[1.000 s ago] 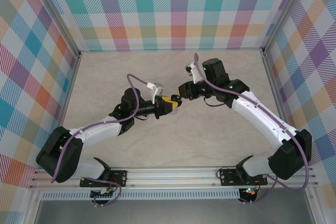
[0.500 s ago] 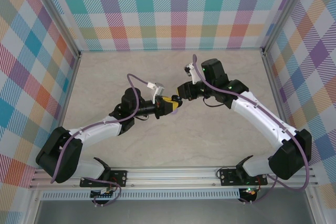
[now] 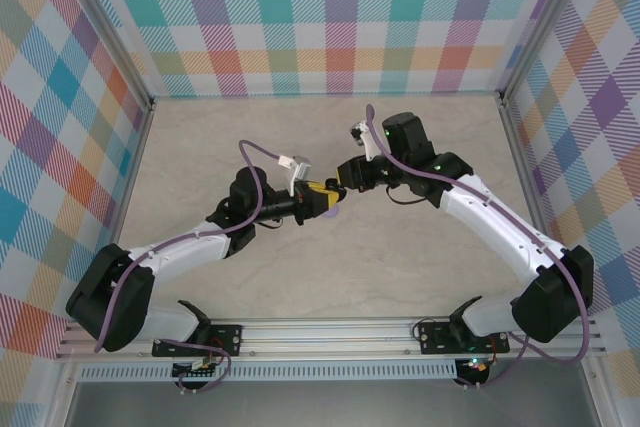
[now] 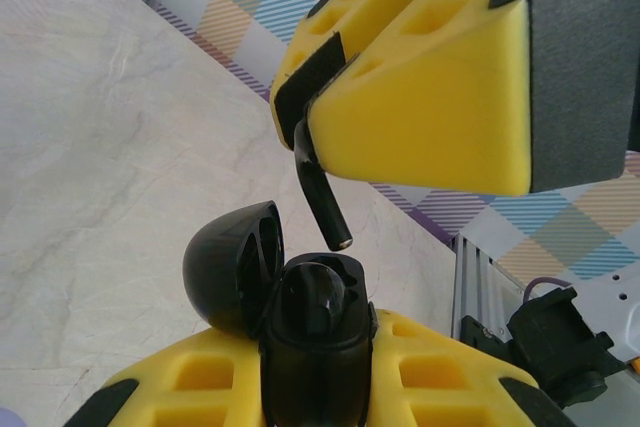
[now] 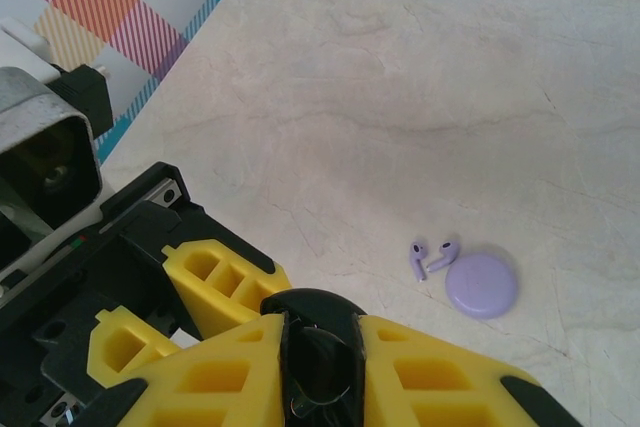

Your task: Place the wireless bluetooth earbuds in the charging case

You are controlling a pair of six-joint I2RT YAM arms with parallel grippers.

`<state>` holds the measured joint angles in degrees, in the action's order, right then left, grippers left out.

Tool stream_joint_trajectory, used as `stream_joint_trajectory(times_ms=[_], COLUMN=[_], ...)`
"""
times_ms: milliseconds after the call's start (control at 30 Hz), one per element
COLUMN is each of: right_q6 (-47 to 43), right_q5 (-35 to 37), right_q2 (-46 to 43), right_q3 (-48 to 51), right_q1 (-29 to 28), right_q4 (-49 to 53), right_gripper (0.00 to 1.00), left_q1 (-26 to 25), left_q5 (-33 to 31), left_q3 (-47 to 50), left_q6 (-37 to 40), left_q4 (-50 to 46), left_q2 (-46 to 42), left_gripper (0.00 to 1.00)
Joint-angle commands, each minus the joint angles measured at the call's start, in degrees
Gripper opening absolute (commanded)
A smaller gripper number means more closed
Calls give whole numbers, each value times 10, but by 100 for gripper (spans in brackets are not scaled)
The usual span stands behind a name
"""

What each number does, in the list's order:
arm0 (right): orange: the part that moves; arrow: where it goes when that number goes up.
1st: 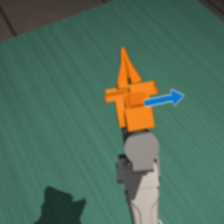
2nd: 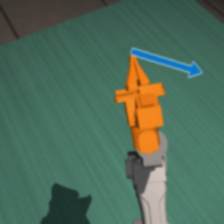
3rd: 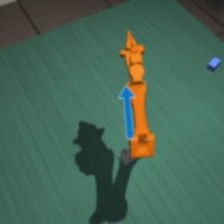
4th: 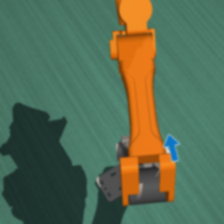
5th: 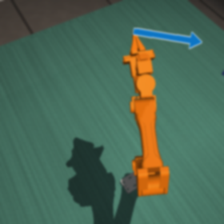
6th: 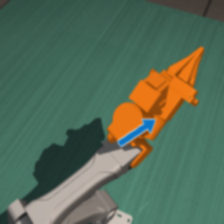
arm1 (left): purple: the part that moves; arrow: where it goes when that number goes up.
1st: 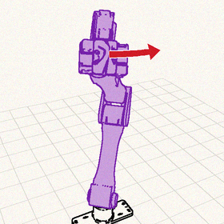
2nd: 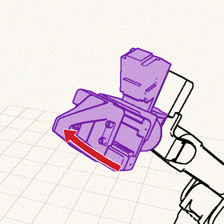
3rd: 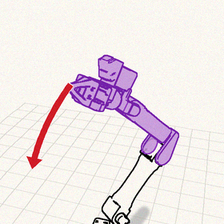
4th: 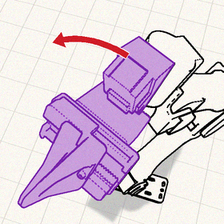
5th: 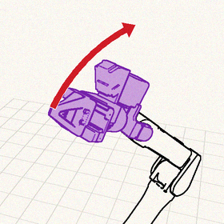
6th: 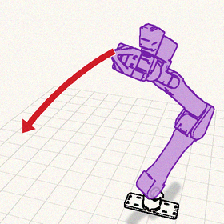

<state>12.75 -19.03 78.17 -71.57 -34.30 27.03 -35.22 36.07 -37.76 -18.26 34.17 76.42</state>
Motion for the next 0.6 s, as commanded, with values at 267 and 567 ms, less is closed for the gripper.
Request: stream_joint_trajectory(times_ms=[267,567], right_q6=[-12,-17], right_q5=[-9,-8], right_q2=[5,11], right_q3=[5,1], right_q1=[-8,-13], right_q4=[-8,-2], right_gripper=[23,23], left_q1=[-8,-8], left_q5=[-6,-9], left_q3=[-13,-14], left_q6=[-3,-5], left_q4=[1,-1], left_q2=[-18,-19], left_gripper=[4,4])
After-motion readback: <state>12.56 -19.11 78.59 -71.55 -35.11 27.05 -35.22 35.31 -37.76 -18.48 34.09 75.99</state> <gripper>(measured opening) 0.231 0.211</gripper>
